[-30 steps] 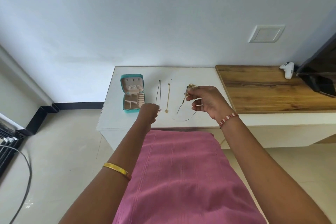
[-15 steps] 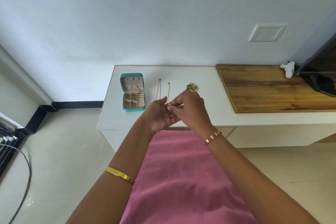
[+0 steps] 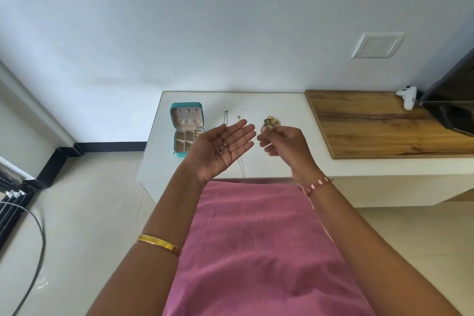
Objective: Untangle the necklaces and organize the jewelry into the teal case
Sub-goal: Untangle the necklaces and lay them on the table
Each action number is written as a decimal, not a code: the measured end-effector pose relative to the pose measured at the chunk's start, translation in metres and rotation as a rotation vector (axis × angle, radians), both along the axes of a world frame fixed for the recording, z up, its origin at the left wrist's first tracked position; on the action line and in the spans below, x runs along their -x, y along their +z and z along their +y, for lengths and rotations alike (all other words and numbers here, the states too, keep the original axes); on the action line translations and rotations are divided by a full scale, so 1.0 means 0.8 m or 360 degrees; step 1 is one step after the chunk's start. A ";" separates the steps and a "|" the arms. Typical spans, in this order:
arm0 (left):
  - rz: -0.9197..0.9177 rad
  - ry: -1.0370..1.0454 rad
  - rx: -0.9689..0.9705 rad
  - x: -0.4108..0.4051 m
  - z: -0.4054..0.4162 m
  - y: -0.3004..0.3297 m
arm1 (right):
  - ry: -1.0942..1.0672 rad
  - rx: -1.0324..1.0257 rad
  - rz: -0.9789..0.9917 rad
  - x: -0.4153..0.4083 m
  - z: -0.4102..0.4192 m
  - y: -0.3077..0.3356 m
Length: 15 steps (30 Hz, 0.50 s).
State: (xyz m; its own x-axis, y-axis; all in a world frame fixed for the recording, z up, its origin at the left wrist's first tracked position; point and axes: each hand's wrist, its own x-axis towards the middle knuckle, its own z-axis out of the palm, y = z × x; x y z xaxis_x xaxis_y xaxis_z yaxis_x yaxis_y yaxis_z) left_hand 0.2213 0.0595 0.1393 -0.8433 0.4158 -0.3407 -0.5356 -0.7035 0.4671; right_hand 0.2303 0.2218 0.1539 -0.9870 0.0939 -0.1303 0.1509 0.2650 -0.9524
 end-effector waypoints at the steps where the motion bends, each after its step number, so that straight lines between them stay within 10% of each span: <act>1: 0.0021 -0.0036 0.0003 -0.001 0.001 0.002 | 0.0046 0.0123 -0.0163 0.002 0.002 -0.003; 11: 0.0141 -0.0412 0.0070 -0.016 0.011 0.008 | 0.0506 0.1445 -0.0993 0.020 -0.012 -0.024; 15: 0.0171 -0.0462 0.0157 -0.019 0.014 0.006 | 0.0425 0.1286 -0.0810 0.033 -0.007 -0.013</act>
